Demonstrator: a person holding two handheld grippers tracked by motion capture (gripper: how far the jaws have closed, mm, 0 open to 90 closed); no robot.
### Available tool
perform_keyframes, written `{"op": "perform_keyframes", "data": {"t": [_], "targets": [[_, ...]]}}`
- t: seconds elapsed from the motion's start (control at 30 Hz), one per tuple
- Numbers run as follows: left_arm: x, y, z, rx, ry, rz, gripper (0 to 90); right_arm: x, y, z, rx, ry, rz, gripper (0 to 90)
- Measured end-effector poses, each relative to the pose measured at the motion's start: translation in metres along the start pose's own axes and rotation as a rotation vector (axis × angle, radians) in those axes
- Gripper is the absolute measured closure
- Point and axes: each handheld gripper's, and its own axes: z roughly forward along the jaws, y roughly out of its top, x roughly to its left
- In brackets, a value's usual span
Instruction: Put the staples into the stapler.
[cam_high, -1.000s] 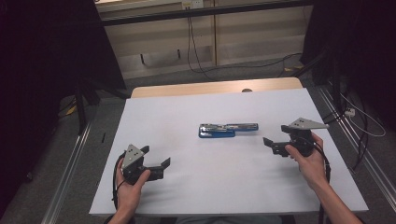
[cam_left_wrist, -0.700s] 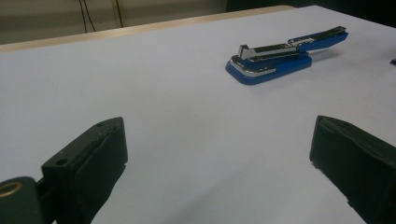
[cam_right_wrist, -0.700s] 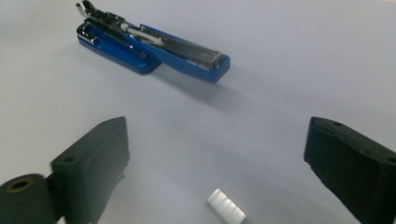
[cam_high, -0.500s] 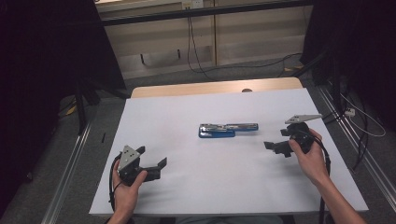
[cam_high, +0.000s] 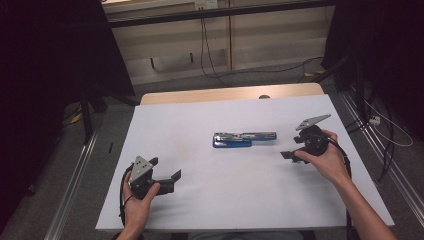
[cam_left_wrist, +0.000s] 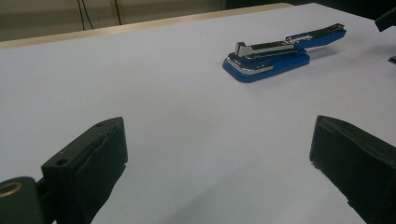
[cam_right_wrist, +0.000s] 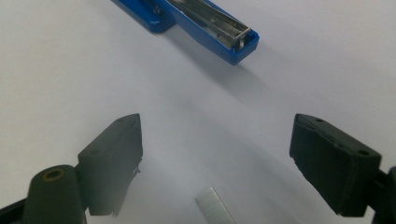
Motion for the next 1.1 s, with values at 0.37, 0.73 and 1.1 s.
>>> {"op": "perform_keyframes", "data": {"t": [0.37, 0.73, 1.1], "targets": [[0.004, 0.0, -0.002, -0.005, -0.002, -0.017, 4.3, -0.011, -0.009, -0.009, 0.075, -0.026, -0.039, 27.6], [0.003, 0.0, -0.002, -0.012, -0.009, -0.022, 4.3, -0.015, -0.016, -0.007, 0.163, 0.017, -0.084, 47.5], [0.003, 0.0, -0.002, -0.016, -0.012, -0.02, 4.6, -0.011, -0.016, -0.002, 0.203, 0.057, -0.119, 64.5]]}}
